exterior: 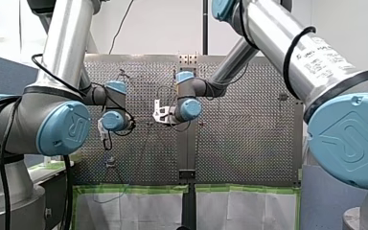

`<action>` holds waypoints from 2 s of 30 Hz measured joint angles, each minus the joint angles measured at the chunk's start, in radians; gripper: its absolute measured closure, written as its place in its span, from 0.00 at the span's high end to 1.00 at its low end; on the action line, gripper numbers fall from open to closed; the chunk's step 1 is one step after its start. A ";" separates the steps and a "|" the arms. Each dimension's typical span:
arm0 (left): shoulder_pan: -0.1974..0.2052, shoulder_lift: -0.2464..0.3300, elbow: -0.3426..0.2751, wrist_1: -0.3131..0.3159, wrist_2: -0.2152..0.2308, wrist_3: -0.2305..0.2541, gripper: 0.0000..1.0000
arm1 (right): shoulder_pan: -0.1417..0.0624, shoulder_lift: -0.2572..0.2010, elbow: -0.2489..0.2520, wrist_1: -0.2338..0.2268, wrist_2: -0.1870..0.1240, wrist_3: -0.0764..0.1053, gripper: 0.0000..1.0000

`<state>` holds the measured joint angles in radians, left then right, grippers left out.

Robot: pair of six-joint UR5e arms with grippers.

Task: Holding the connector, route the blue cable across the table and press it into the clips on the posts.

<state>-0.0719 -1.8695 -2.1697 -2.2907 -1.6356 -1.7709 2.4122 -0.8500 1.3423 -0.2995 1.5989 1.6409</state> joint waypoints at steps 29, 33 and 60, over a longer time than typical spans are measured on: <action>0.027 -0.122 0.142 -0.010 0.061 0.004 0.00 | -0.096 0.018 -0.001 -0.021 -0.033 0.045 0.00; 0.029 -0.122 0.152 -0.019 0.077 0.004 0.00 | -0.115 0.018 -0.001 -0.023 -0.043 0.047 0.00; 0.060 -0.208 0.321 -0.117 0.111 0.005 0.46 | -0.172 0.017 -0.001 -0.023 -0.063 0.044 0.00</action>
<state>-0.0120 -2.0771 -1.8485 -2.4075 -1.5247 -1.7663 2.2402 -0.8328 1.3416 -0.3224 1.5357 1.6849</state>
